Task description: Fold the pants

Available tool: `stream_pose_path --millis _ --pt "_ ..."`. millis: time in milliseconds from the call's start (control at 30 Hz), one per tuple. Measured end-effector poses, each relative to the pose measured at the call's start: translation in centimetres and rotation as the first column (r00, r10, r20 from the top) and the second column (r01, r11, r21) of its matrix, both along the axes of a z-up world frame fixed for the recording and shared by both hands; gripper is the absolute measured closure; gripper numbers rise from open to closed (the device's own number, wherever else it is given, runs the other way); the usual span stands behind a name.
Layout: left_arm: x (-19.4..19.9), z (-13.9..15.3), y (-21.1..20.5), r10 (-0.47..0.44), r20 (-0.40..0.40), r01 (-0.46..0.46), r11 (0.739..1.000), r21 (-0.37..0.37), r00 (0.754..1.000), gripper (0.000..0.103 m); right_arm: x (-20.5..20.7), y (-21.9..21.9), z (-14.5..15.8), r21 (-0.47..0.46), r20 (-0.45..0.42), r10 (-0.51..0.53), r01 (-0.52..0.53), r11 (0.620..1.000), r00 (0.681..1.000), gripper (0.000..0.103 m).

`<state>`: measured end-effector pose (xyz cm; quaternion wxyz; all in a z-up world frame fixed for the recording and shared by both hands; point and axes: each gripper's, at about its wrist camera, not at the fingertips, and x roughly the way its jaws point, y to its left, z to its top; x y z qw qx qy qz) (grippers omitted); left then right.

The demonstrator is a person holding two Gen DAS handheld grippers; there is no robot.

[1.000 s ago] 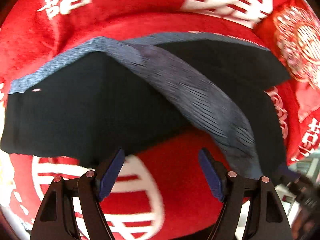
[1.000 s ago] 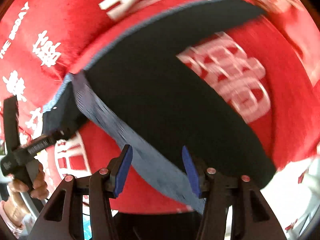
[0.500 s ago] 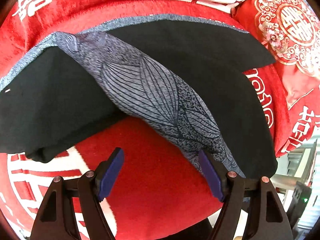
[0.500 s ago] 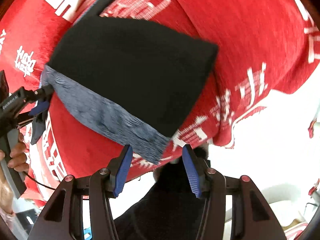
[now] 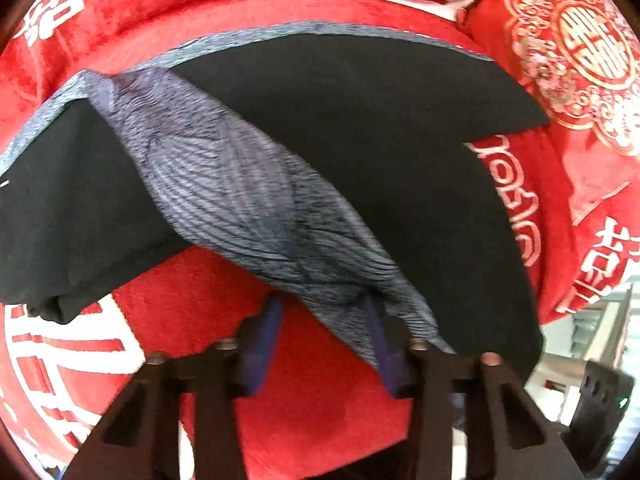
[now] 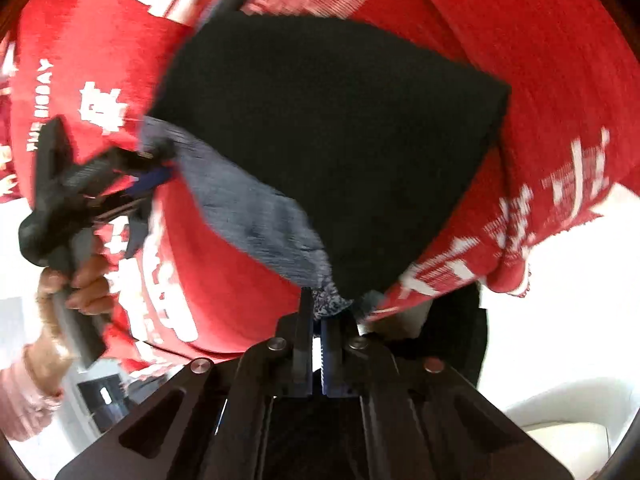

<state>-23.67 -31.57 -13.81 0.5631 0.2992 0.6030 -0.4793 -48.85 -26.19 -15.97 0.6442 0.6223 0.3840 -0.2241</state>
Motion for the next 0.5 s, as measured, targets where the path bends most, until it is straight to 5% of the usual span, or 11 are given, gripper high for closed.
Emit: stream_pose_path --millis 200,233,333,500 --pt "0.1 4.4 -2.1 0.021 0.065 -0.016 0.997 -0.08 0.998 0.061 1.0 -5.8 7.7 -0.12 0.071 0.047 -0.038 0.992 0.996 0.1" --pt "0.5 5.2 -2.5 0.028 0.079 -0.021 0.996 -0.092 0.996 0.058 1.2 -7.1 8.6 -0.14 0.073 0.057 -0.047 0.989 0.996 0.1" --pt "1.5 7.4 -3.5 0.065 0.155 -0.044 0.989 -0.138 0.986 0.027 2.5 -12.4 11.4 -0.222 0.062 0.103 -0.087 0.971 0.993 0.1" --pt "3.5 8.4 -5.3 0.1 0.263 -0.061 0.986 -0.155 0.96 0.027 3.8 -21.4 13.4 -0.332 -0.021 0.135 -0.134 0.934 0.991 0.1"
